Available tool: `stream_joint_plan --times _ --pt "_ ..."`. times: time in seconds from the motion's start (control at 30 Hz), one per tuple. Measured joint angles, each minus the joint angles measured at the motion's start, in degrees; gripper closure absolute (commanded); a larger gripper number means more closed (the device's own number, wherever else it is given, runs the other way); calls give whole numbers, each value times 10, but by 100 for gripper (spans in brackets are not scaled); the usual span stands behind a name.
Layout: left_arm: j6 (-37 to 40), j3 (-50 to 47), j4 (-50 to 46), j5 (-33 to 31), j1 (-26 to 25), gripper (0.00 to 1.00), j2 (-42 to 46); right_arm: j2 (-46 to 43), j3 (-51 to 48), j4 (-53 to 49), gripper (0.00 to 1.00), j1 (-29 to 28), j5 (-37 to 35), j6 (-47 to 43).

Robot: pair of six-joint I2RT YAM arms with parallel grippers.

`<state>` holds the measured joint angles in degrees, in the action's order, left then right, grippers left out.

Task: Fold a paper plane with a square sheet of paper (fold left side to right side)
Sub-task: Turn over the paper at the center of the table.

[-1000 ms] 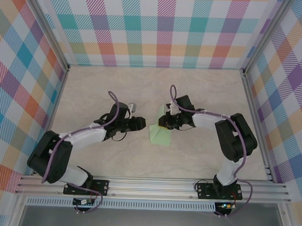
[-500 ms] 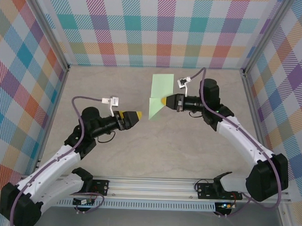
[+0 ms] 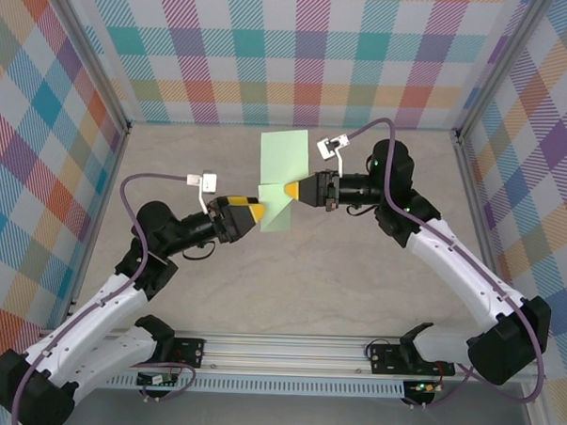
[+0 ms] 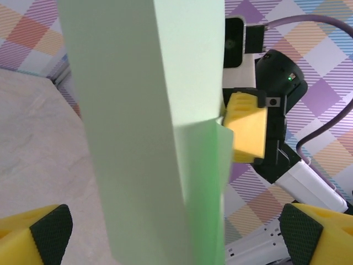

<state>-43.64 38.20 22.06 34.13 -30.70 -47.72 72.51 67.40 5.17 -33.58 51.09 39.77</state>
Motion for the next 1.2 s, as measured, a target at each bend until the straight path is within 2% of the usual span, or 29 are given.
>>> stream_joint_plan --times 0.1,0.23,0.37,0.43,0.5,0.6,0.67,0.73,0.8,0.97,1.07,1.2 --pt "-4 5 10 4 -10 19 -13 2 6 1 86 -11 6 9" --pt "0 12 17 5 -22 50 -14 3 6 7 83 -15 10 23" --pt "-2 15 23 0 -26 75 -6 4 6 16 75 -15 16 43" --pt "2 16 23 -3 -30 84 -2 4 7 17 69 -15 18 46" --pt "6 21 20 -6 -34 85 2 4 10 5 60 -15 17 42" --pt "24 36 -16 -20 -44 86 10 0 31 -64 44 -14 -4 5" --pt "51 51 -64 -43 -54 89 17 -12 56 -146 32 -13 -52 -42" --pt "78 63 -116 -75 -65 94 24 -31 86 -239 27 -13 -130 -93" --pt "112 74 -186 -136 -84 100 29 -58 108 -328 21 -13 -238 -138" --pt "174 119 -377 -342 -169 100 -10 -120 104 -480 0 -9 -481 -199" --pt "183 162 -478 -479 -226 100 -85 -155 66 -522 0 -7 -581 -214" --pt "167 229 -596 -624 -281 100 -213 -193 22 -549 0 -6 -653 -223"
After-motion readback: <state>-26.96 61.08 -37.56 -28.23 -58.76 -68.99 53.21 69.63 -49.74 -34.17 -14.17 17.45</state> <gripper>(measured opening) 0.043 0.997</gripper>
